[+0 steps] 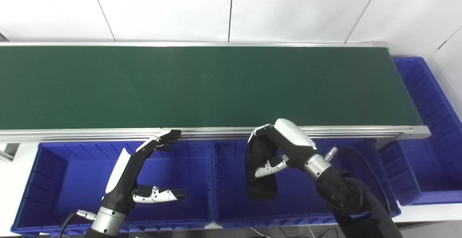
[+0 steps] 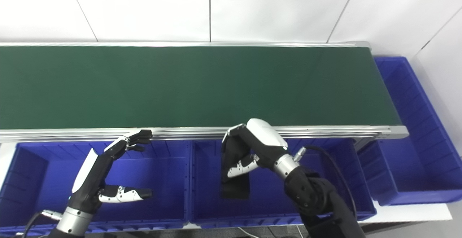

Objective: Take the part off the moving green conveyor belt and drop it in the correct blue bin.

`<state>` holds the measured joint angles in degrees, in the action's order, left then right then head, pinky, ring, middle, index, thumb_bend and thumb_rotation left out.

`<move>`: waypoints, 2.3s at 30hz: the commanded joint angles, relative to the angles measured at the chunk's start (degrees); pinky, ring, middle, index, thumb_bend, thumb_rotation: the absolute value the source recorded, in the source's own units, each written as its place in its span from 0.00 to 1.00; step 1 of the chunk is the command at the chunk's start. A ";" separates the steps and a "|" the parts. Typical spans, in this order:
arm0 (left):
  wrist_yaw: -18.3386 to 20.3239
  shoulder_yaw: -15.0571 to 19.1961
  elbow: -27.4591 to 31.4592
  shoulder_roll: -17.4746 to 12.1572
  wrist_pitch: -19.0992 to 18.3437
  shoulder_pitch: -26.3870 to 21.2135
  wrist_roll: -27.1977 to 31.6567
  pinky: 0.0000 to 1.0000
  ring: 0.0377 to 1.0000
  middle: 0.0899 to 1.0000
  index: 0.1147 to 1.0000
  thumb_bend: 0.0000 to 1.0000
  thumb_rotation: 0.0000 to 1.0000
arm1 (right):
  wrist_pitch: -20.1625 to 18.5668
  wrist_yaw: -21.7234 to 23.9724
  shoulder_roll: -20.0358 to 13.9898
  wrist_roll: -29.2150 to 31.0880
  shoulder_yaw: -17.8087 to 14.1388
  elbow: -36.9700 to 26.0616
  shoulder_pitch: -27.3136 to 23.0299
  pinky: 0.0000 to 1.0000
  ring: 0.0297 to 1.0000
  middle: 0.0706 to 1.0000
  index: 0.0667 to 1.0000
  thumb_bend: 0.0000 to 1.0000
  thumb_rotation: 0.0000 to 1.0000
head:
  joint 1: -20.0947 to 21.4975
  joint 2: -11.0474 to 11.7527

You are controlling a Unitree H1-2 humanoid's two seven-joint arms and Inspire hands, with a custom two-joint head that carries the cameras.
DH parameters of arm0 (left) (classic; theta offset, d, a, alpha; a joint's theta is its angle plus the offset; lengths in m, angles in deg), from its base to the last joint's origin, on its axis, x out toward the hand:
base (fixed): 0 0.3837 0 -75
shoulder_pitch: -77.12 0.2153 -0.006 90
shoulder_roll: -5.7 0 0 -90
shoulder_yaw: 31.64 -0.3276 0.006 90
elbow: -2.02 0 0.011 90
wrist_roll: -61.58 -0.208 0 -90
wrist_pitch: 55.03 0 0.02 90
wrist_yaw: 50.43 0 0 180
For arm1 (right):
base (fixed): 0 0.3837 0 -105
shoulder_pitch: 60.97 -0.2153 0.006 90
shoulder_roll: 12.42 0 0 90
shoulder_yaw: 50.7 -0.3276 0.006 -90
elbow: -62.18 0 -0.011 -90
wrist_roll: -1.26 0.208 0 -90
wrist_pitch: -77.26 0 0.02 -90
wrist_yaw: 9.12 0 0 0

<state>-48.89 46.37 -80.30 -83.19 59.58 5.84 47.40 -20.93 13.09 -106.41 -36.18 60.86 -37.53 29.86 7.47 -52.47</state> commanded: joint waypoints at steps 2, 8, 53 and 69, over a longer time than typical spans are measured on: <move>0.72 0.54 2.79 -0.12 1.27 0.04 0.66 0.67 0.74 0.77 0.78 0.96 0.50 | 0.59 -0.49 -0.36 -1.82 0.88 0.31 -1.92 0.34 0.47 0.49 0.44 0.50 0.00 | -0.05 0.06; 1.73 1.12 3.30 0.06 0.99 0.39 1.24 0.67 0.74 0.77 0.78 0.96 0.49 | 0.84 -0.68 -0.60 -5.04 2.94 3.34 -3.09 0.32 0.45 0.50 0.43 0.49 0.00 | 0.16 0.08; 4.11 1.49 2.98 0.37 -1.04 0.74 1.67 0.65 0.74 0.78 0.79 0.97 0.47 | 2.68 2.18 -0.43 15.57 -5.71 -5.71 5.41 0.66 0.78 0.85 0.89 0.92 0.44 | -3.51 2.36; 4.13 1.44 2.20 2.45 -2.03 1.16 -0.32 0.69 0.77 0.81 0.82 0.98 0.46 | 9.67 -2.15 1.98 28.69 -9.61 -2.79 10.59 0.91 0.94 0.96 1.00 0.96 0.53 | -8.41 7.22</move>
<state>-44.36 47.52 -78.76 -80.73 56.14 7.30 45.95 -15.14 12.25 -104.75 -8.29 51.71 -39.46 40.86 -0.89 -45.88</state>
